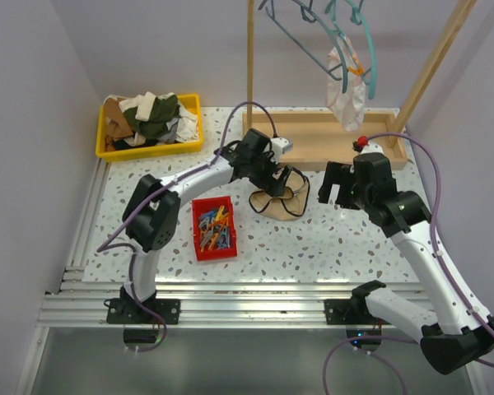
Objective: Remove the underwear clipped to the hanger
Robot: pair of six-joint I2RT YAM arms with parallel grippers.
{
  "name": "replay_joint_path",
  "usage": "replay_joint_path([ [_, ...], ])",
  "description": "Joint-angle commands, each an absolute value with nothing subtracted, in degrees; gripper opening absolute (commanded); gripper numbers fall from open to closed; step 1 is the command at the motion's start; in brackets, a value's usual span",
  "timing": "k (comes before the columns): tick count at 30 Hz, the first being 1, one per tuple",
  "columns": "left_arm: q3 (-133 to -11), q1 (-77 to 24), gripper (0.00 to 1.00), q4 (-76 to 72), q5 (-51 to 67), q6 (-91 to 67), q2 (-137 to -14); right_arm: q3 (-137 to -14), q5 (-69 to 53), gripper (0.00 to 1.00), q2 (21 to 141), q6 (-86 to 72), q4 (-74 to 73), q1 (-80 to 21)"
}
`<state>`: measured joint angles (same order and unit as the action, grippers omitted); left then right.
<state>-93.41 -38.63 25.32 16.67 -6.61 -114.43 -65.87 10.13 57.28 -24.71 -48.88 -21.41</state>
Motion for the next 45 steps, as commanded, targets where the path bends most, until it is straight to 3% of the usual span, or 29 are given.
replay_joint_path([
  [1, -95.62, -39.9, 1.0, 22.07, 10.47, 1.3, -117.59, -65.13, 13.62, 0.99, 54.23, -27.69, -51.24, -21.53],
  [12, -91.85, -44.73, 1.0, 14.15, 0.88, 5.36, -123.48, -65.56, 14.41, 0.99, 53.96, -26.63, -52.21, -21.45],
  [18, -87.28, -45.0, 0.81, 11.52, 0.17, 5.71, -122.43, -65.39, 13.8, 0.99, 54.32, -26.28, -51.68, -21.45],
  [21, -85.61, -45.0, 0.57, 11.25, 0.17, 5.1, -121.29, -65.48, 13.45, 0.98, 54.58, -26.37, -51.24, -21.53],
  [22, -85.17, -45.0, 0.39, 11.08, 0.18, 4.92, -120.94, -65.48, 13.36, 0.98, 54.67, -26.45, -51.07, -21.45],
  [24, -84.73, -45.09, 0.2, 11.34, 0.18, 4.49, -120.06, -65.74, 13.18, 0.98, 54.93, -26.54, -50.98, -21.53],
  [25, -84.64, -45.0, 0.02, 11.51, 0.18, 4.13, -119.62, -65.83, 13.1, 0.98, 54.93, -26.54, -50.89, -21.45],
  [26, -84.55, -45.0, 0.0, 11.86, -1.48, 3.87, -118.31, -66.09, 13.18, 0.98, 54.93, -26.72, -50.89, -21.53],
  [33, -81.83, -42.2, 0.0, 16.68, -7.99, -3.13, -101.97, -66.18, 13.1, 0.98, 54.23, -26.45, -51.33, -21.45],
  [37, -83.67, -30.9, 0.0, 22.58, -3.97, -9.04, -94.06, -65.48, 12.31, 0.97, 54.14, -26.37, -50.89, -21.45],
  [42, -89.73, -18.19, 0.0, 26.37, -4.22, -9.15, -93.34, -65.66, 10.11, 0.97, 55.72, -26.46, -49.92, -21.53],
  [45, -96.82, -11.53, 0.0, 26.89, -4.14, -9.4, -98.86, -66.27, 9.41, 0.97, 57.39, -26.46, -48.78, -21.53],
])
